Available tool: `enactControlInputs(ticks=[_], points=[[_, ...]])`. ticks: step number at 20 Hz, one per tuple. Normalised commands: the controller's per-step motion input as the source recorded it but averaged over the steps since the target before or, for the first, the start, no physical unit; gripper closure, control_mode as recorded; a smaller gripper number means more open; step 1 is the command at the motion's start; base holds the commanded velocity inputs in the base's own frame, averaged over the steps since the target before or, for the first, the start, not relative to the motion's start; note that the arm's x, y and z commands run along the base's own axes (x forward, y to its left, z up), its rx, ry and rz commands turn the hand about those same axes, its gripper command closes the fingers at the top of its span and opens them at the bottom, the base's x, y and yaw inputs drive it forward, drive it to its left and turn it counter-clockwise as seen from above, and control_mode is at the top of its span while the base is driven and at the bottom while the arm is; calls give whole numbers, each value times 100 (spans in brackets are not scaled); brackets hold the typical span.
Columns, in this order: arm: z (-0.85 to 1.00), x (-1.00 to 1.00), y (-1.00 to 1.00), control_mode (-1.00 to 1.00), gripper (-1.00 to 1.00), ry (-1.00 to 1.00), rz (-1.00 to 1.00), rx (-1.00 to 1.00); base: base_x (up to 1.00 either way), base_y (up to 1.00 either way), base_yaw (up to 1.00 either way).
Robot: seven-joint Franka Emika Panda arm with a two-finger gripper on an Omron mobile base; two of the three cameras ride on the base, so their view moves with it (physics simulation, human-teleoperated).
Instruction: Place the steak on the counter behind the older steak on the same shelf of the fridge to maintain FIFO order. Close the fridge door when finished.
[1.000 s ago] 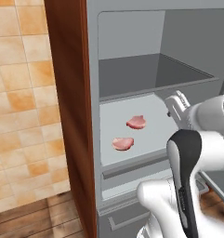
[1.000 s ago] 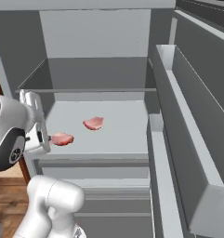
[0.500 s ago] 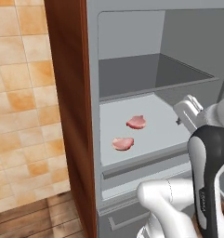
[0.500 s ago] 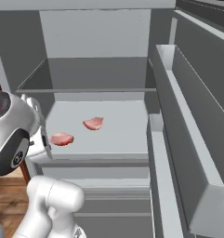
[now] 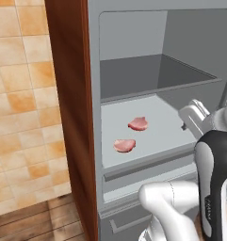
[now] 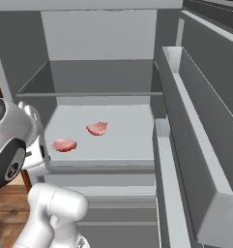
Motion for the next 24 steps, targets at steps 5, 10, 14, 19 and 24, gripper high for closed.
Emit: enactControlInputs(ticks=[5,10,14,19,24], points=[[-4,-17,1,100,-100,0,-3,0,-80,11,-18],[0,0,0,100,-100,0,0,0,-100,7,-37],[0,0,0,100,-100,0,0,0,-100,0,-50],[0,0,0,100,-100,0,0,0,-90,-17,-63],[0,0,0,100,-100,0,0,0,-34,-71,-64]])
